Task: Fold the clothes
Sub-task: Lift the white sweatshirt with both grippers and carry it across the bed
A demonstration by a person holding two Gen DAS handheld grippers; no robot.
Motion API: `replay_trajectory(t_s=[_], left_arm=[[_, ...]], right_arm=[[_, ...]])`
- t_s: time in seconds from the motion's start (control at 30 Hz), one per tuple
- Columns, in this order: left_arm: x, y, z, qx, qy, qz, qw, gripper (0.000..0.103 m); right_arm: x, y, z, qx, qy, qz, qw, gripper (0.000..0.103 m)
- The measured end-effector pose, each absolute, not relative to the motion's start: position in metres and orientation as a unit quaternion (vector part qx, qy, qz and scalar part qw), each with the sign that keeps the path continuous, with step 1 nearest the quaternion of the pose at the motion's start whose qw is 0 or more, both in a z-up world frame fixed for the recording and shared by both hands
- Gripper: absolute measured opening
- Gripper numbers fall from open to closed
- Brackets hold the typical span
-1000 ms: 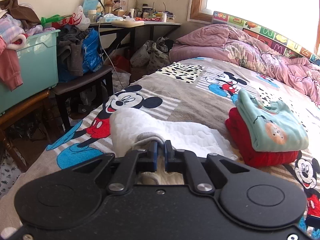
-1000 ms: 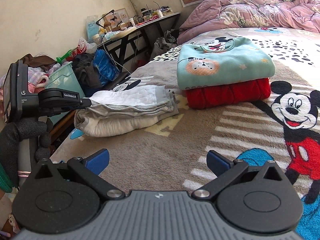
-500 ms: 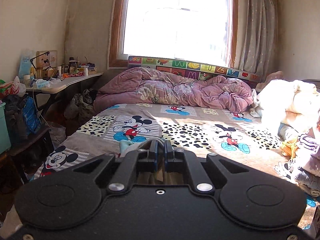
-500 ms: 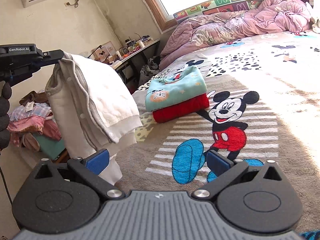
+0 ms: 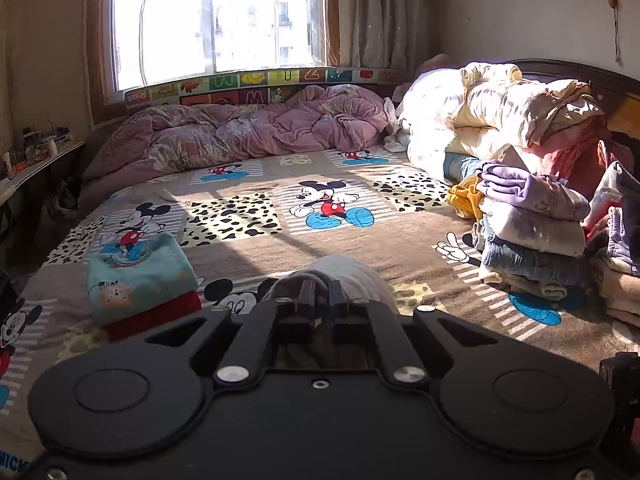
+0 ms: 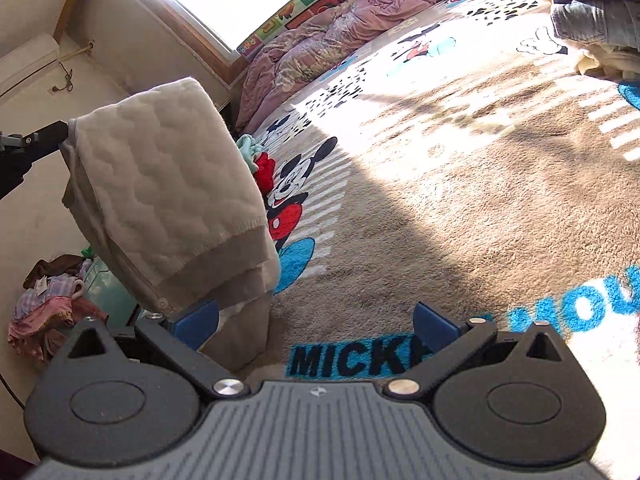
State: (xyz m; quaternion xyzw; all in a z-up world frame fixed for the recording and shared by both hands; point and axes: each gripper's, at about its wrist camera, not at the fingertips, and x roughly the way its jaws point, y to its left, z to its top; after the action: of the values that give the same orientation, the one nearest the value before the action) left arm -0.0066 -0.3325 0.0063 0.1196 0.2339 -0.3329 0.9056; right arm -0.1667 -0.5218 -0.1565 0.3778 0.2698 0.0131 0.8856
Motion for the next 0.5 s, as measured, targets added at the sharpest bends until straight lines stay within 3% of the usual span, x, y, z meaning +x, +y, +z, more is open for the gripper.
replay_trajectory(t_s=[0.2,0.37,0.43,0.5], left_arm=[[-0.012,-0.378,-0.04,0.177,0.271,-0.343,0.882,0.004],[-0.011,-0.408,-0.057,0.187,0.302,-0.406,0.842,0.006],[-0.012,-0.415,-0.06,0.19,0.314,-0.43,0.825,0.008],[-0.014,-0.42,-0.057,0.183,0.323,-0.444,0.816,0.017]], right_arm=[[-0.175,-0.556,-0.19,0.434,0.25,0.018,0.866,0.103],[-0.162,-0.557,-0.185,0.388,0.242,0.036,0.889,0.103],[-0.159,-0.556,-0.181,0.372,0.233,0.041,0.898,0.103],[-0.157,-0.557,-0.183,0.371,0.231,0.043,0.898,0.103]])
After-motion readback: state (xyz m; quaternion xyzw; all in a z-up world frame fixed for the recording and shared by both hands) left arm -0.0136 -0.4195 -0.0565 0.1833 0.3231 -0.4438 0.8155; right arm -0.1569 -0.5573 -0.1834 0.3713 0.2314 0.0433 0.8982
